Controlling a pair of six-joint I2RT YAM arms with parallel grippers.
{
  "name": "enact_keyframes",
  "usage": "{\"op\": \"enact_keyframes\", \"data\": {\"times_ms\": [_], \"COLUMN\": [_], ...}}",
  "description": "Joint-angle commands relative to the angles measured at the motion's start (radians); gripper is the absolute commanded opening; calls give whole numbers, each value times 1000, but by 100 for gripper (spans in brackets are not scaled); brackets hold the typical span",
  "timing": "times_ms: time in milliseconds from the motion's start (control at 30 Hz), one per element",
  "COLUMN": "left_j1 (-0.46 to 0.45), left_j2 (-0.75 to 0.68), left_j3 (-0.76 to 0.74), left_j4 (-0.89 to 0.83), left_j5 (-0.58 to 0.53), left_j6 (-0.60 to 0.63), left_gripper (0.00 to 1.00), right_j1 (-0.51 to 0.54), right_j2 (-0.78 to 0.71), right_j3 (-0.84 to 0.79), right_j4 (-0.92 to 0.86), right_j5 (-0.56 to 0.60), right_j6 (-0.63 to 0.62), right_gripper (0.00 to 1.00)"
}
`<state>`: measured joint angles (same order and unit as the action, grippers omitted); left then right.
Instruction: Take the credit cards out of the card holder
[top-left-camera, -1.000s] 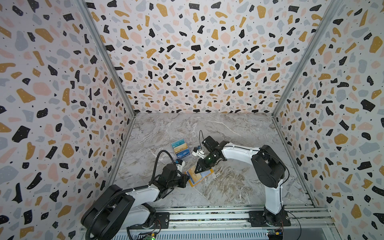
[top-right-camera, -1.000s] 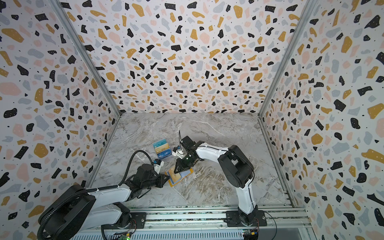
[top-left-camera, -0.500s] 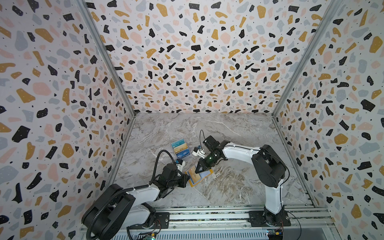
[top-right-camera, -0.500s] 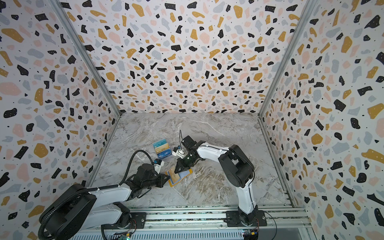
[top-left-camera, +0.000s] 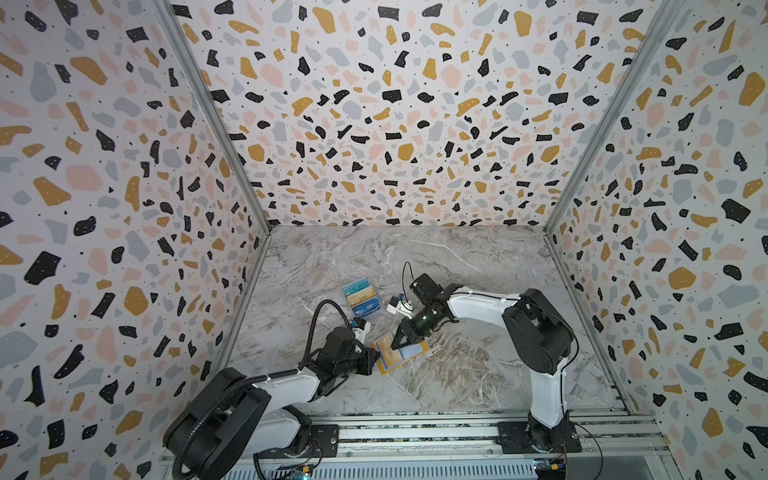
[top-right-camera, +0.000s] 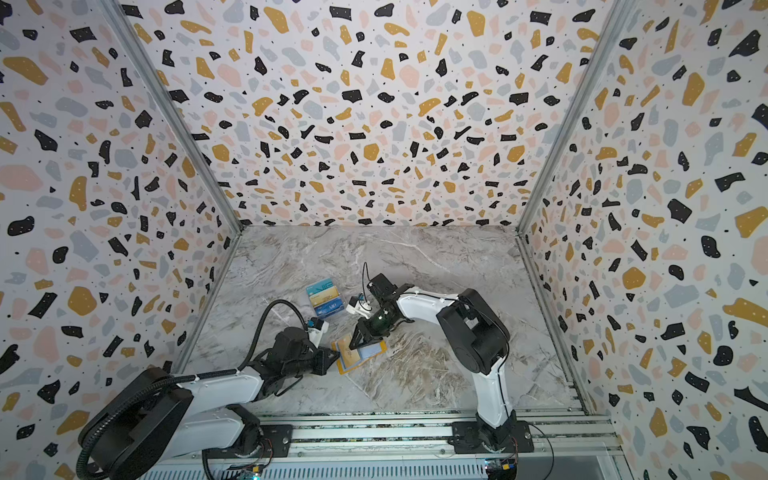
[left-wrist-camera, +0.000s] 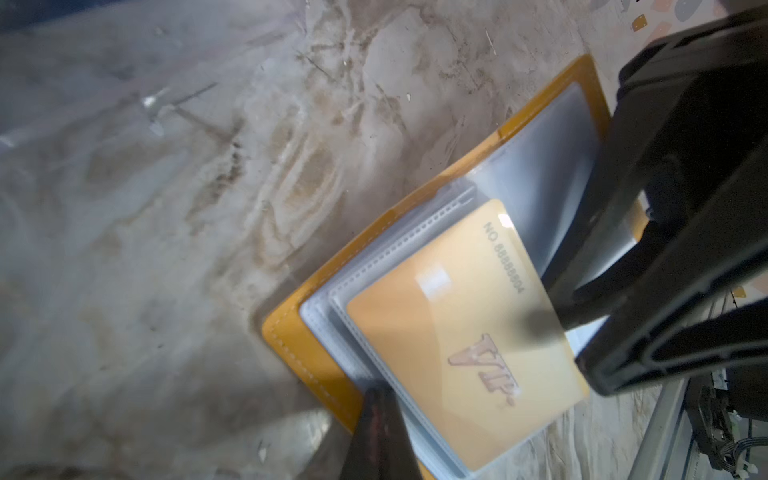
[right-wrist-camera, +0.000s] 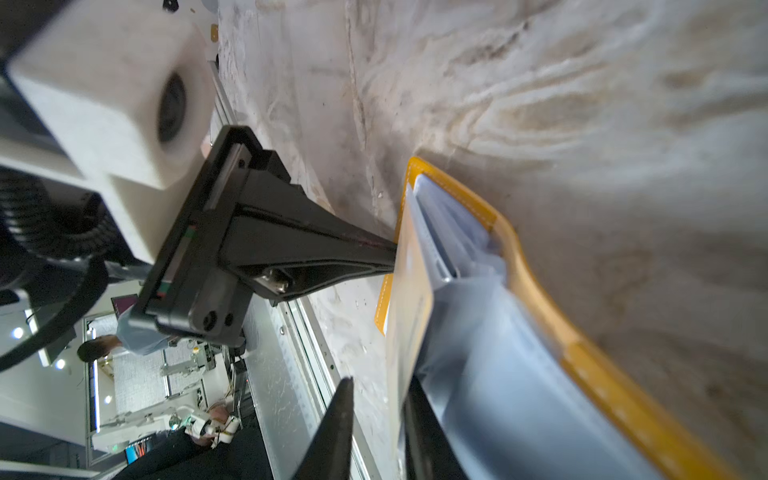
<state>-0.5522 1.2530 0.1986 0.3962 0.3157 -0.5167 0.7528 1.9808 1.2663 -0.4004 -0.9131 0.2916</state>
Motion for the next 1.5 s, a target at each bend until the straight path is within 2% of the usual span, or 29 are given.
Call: {"op": "enact_keyframes", "data": {"times_ms": [0, 267, 433, 633, 900, 1467], "left_j1": [-9, -9, -8, -8, -9, -9], "left_j2": [30, 64, 68, 68, 65, 77], "left_j3": [-13, -1, 1, -1, 0, 5], "left_j4": [-109, -111, -114, -117, -123, -128], "left_j5": [-10, -5, -9, -16, -23, -26], "left_j6": [9, 14, 14, 9, 9, 12], "left_gripper": [0, 0, 0, 0, 0, 0], "right_j1": [17, 40, 39, 40, 32, -40], "right_j2": [-40, 9, 18, 32, -15, -141], "right_j3": [-14, -11, -12, -20, -79, -161], "right_j4": [58, 114, 92, 112, 236, 304], "right_j5": [-73, -65, 4, 29, -45, -94], "right_j6": [30, 59, 44, 45, 66, 66], "right_gripper": [23, 21, 22, 26, 26, 23]}}
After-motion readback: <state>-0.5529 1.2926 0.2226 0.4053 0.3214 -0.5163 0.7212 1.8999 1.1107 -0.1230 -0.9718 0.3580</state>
